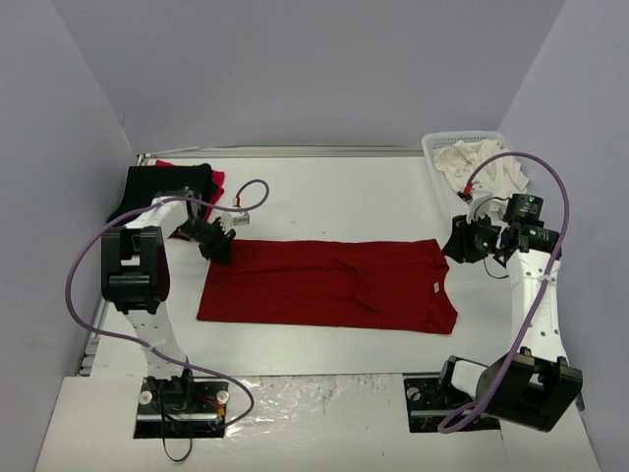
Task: Fold and stack the t-shirts
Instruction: Fold the other side of the tshirt into a rectangle
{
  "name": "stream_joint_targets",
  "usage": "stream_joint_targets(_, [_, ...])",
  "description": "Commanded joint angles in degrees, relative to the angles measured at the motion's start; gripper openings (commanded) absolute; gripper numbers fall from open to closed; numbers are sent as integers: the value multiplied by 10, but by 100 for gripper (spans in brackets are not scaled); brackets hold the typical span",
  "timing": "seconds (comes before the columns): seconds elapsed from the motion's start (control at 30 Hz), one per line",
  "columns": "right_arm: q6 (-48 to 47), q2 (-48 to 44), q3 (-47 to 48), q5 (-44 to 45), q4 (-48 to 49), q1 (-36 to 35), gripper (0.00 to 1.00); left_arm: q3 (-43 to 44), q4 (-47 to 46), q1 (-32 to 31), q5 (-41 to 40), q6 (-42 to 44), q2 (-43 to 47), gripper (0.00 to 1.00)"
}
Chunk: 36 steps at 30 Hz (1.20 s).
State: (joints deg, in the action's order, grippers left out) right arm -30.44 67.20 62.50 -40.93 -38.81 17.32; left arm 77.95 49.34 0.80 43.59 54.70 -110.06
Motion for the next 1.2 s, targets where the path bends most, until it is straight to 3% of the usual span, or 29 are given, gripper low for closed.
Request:
stream_joint_targets(0.0, [-2, 1, -1, -3, -4, 5, 20, 14, 30, -2, 11, 16, 13, 2])
stream_joint_targets(0.47, [-1, -12, -2, -1, -3, 4, 20, -56, 37, -2, 12, 48, 110, 2])
stream_joint_targets(1.17, [6, -20, 2, 7, -3, 9, 20, -119, 50, -20, -30, 110, 151, 2])
